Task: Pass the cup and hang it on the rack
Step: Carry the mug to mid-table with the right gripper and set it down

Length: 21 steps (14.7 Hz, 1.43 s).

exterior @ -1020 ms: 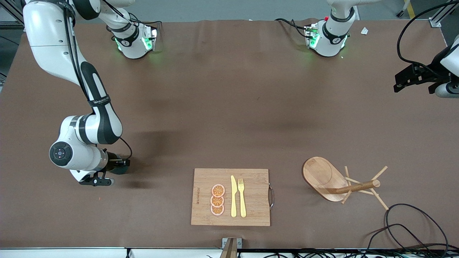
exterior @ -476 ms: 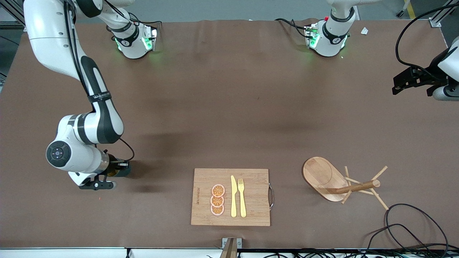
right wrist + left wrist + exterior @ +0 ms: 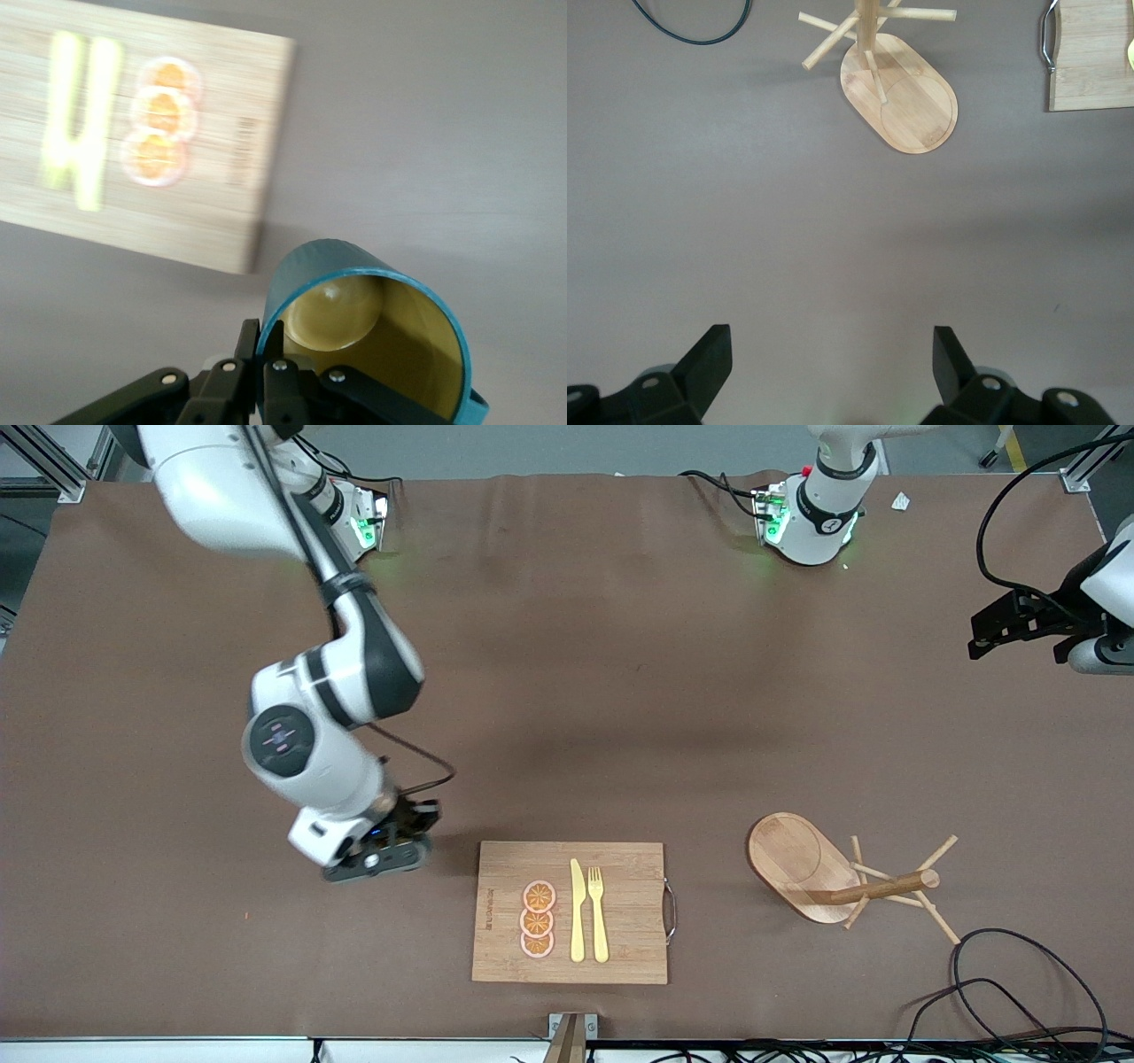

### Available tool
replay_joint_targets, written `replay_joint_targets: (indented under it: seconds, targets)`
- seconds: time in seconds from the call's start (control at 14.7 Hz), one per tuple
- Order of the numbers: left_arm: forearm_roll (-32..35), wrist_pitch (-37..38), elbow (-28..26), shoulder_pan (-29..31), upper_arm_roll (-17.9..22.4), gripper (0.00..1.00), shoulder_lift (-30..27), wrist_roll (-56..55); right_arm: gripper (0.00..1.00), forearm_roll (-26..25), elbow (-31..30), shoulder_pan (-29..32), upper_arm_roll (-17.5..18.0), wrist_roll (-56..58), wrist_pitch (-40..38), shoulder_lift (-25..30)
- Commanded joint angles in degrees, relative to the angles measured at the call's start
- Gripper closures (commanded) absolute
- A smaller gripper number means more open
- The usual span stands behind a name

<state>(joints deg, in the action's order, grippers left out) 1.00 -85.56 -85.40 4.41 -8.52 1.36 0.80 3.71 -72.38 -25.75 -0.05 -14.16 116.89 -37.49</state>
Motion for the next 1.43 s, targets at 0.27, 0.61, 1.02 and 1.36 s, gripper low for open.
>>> replay_joint_targets:
  seconds: [0.27,0.61,1.02,1.36]
  targets:
    - [-0.2,0.0,1.2,-0.1,0.0,0.00,0.4,-0.2,0.99,0.6,8.6,-14.8,0.4,-24.8,8.9,-9.3]
    - [-0.2,0.0,1.1,-0.5,-0.2,0.00,1.7,-0.1,0.99,0.6,10.5,-20.7,0.4,-37.3,18.0,-15.9]
    - [-0.5,0.0,1.2,-0.5,-0.2,0.00,2.8,-0.2,0.77,0.4,10.5,-22.2,0.3,-38.2,20.2,-18.4]
    - [-0.8,0.0,1.2,-0.6,-0.4,0.00,2.8,-0.1,0.00,-0.7,10.4,-21.3,-0.5,-38.0,11.8,-14.3]
